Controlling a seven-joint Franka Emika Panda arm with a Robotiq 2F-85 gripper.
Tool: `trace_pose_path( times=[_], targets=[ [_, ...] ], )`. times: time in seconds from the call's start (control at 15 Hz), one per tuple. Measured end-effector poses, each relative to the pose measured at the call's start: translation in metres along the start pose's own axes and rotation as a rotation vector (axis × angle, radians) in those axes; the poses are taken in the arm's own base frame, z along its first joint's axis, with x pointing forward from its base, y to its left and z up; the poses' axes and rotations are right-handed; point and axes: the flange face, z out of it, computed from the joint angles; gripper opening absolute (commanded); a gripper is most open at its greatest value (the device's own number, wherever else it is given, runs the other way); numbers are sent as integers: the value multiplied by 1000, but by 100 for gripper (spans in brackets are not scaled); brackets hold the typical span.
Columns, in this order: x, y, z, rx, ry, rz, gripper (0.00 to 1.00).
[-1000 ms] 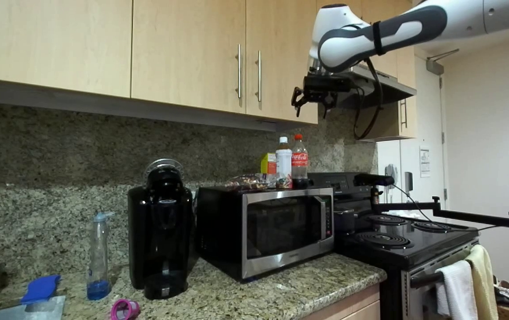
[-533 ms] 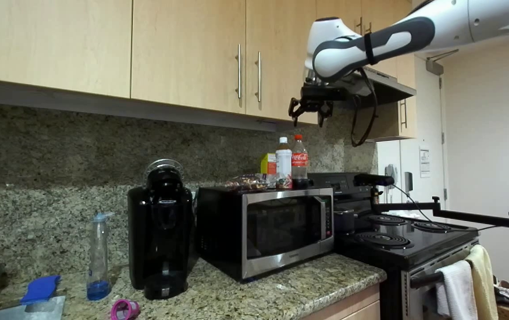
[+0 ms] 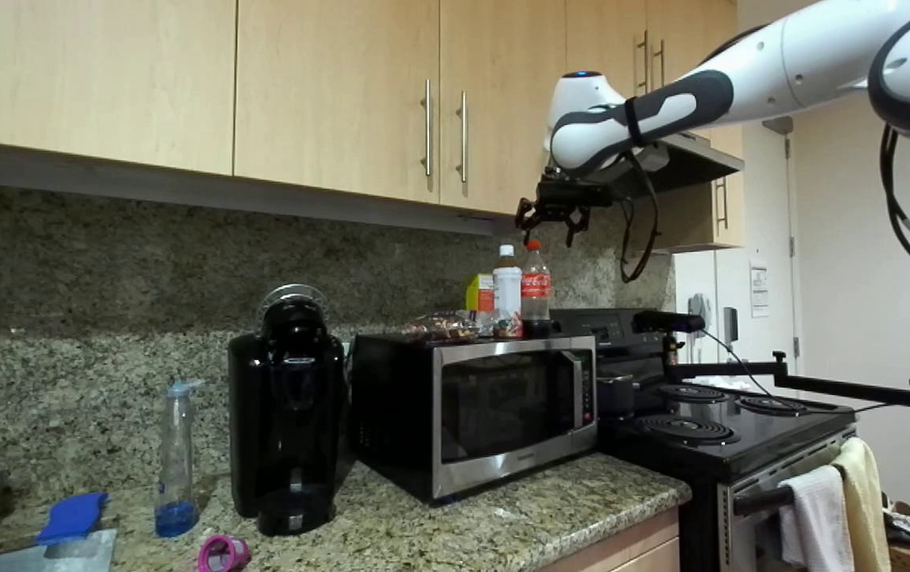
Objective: Pick the bottle on the microwave and put it in the bag
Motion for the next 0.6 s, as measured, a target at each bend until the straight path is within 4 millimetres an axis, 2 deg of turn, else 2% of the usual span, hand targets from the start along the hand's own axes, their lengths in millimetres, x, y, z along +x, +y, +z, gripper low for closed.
trace_pose_path(
  times=[0.27,0.6],
  targets=[
    [8,-4,14,117,5,-49,100],
    [23,4,16,101,41,-54,100]
  ],
)
